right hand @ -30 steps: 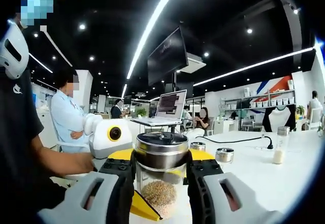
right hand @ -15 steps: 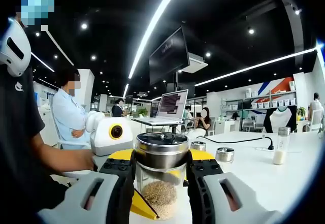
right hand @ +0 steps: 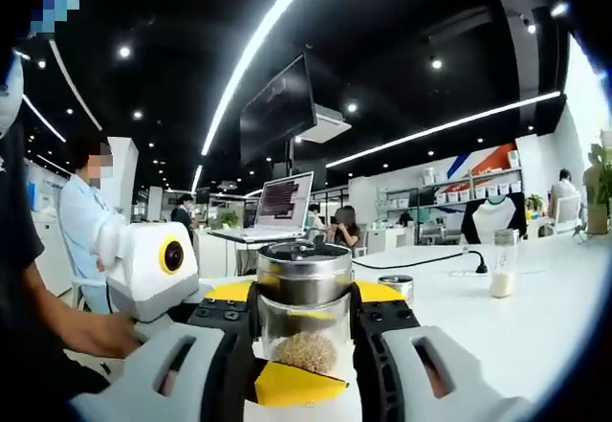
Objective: Rotate the seasoning bottle until the label or dispensing opening points toward the visible target arrow and the bottle remains upright within the marked orientation range
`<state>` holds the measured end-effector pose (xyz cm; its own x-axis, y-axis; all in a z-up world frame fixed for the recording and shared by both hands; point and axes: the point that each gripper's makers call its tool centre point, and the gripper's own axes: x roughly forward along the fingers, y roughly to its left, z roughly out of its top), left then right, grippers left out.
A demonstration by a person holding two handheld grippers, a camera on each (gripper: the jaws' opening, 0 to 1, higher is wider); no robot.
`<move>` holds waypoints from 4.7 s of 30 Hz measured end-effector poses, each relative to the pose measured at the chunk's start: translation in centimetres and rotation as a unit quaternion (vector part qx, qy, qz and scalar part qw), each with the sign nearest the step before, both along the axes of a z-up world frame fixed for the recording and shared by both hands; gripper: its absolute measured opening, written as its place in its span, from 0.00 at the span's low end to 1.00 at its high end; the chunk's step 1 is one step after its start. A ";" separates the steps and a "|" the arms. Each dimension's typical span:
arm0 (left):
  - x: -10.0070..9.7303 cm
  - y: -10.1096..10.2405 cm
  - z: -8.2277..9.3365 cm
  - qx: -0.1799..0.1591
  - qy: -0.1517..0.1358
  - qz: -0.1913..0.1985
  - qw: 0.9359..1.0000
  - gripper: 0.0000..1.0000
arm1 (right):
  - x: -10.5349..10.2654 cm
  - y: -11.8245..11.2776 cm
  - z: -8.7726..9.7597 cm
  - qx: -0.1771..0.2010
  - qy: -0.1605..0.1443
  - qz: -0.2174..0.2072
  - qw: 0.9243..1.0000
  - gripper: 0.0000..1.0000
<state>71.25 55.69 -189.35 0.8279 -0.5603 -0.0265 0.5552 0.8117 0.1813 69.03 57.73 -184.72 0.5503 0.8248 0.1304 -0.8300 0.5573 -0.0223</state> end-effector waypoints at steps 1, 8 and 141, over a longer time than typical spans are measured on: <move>0.2 0.2 -0.1 0.014 -0.006 0.013 1.000 0.44 | 0.1 0.2 -0.3 -0.007 0.004 -0.008 1.000 0.37; 0.0 -0.5 -0.3 0.008 -0.009 -0.011 1.000 0.44 | 0.5 -0.4 -0.7 -0.013 0.015 -0.029 0.999 0.37; 2.4 9.3 0.0 -0.061 0.066 -0.003 0.996 1.00 | 14.9 -6.5 -1.8 -0.056 0.040 -0.030 0.997 0.37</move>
